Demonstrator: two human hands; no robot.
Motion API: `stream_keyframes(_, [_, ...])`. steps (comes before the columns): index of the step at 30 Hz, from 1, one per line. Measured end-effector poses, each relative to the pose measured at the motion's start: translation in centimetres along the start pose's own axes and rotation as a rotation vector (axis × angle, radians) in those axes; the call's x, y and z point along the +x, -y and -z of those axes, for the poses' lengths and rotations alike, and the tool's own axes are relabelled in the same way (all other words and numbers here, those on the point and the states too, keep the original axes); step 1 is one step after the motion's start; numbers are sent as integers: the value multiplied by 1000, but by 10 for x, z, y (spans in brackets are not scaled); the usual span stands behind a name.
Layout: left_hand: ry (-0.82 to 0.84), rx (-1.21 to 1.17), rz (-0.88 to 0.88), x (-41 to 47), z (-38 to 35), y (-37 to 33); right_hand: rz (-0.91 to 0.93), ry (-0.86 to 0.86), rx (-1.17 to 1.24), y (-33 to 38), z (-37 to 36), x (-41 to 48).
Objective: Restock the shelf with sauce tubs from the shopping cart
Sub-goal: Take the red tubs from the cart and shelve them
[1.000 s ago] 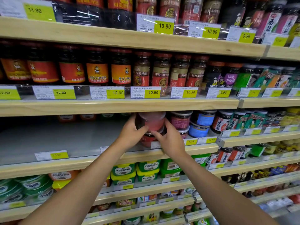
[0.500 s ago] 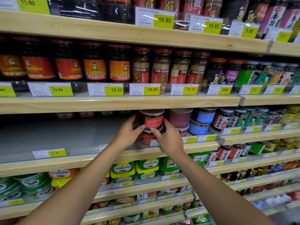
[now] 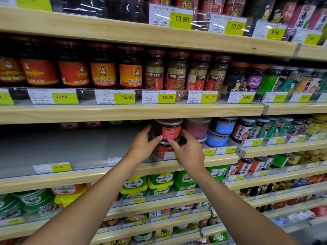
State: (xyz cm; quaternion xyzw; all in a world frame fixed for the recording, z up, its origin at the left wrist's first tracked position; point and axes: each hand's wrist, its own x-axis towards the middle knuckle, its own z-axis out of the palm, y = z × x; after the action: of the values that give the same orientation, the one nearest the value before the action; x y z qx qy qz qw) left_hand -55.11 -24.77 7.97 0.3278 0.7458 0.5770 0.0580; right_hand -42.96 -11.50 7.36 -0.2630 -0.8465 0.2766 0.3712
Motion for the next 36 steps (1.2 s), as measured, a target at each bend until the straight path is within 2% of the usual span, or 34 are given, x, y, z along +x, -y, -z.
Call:
stream_keyframes(17, [20, 63, 16, 0, -6, -4, -29, -90, -48, -5, -1, -4])
stream_keyframes(29, [80, 120, 3, -5, -1, -4, -28, -55, -5, -7, 0, -5])
stream_keyframes(36, [75, 239, -35, -20, 5, -8, -32, 19, -86, -3, 8, -9])
